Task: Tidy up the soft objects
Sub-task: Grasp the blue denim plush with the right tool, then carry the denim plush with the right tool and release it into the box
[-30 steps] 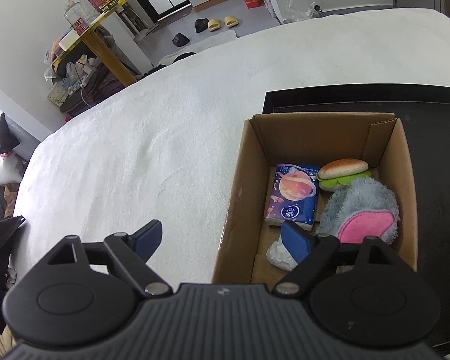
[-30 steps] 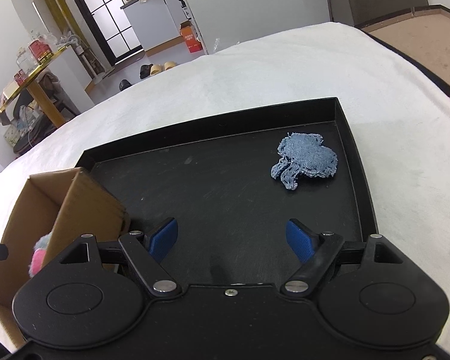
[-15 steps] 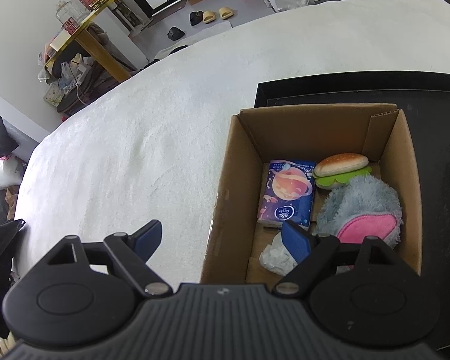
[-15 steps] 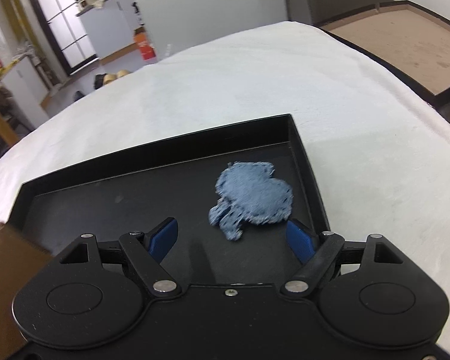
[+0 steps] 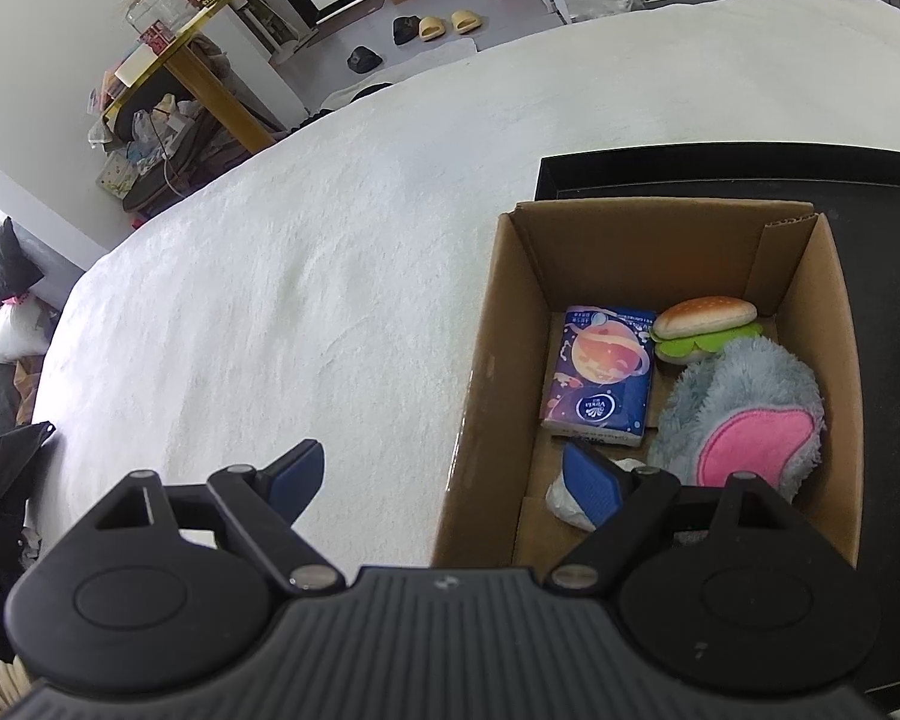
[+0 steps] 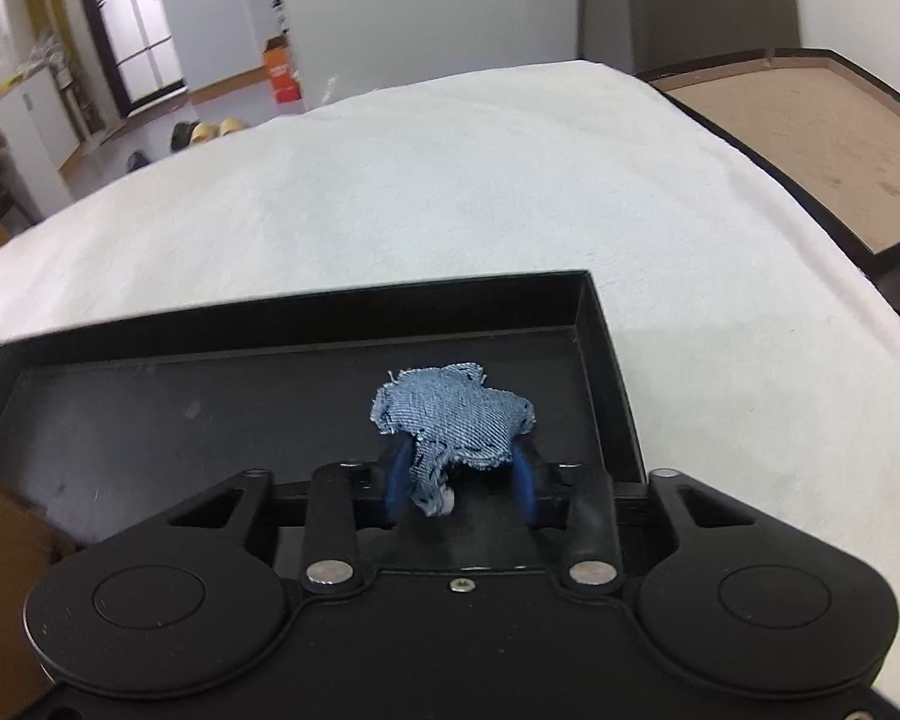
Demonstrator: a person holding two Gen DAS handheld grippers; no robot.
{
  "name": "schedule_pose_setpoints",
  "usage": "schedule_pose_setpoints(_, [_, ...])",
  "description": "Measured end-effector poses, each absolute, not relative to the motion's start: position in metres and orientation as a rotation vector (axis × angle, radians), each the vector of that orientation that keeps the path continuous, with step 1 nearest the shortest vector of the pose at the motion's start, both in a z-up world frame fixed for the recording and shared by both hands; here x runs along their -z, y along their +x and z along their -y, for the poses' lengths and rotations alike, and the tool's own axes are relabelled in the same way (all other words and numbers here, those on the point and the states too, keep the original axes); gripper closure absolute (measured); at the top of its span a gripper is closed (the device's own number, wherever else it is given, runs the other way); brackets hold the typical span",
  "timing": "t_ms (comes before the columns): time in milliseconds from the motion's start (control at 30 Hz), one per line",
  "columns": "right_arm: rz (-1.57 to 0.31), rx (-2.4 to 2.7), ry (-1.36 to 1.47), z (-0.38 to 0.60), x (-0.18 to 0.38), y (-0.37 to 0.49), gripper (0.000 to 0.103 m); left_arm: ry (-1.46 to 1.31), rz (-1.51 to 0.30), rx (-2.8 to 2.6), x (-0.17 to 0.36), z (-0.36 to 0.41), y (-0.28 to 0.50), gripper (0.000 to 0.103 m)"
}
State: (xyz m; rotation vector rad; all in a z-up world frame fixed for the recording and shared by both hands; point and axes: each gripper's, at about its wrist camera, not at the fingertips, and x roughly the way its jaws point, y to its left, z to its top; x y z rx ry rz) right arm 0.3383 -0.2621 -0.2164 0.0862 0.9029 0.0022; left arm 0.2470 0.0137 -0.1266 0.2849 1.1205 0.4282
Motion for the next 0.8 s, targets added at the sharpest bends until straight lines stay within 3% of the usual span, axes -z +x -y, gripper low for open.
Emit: schedule_pose_setpoints(800, [-0.869, -0.109, 0.091, 0.253, 0.164, 0.281, 0.084, 0.160, -1.054, -0.370, 0.100, -0.034, 0.200, 0.017])
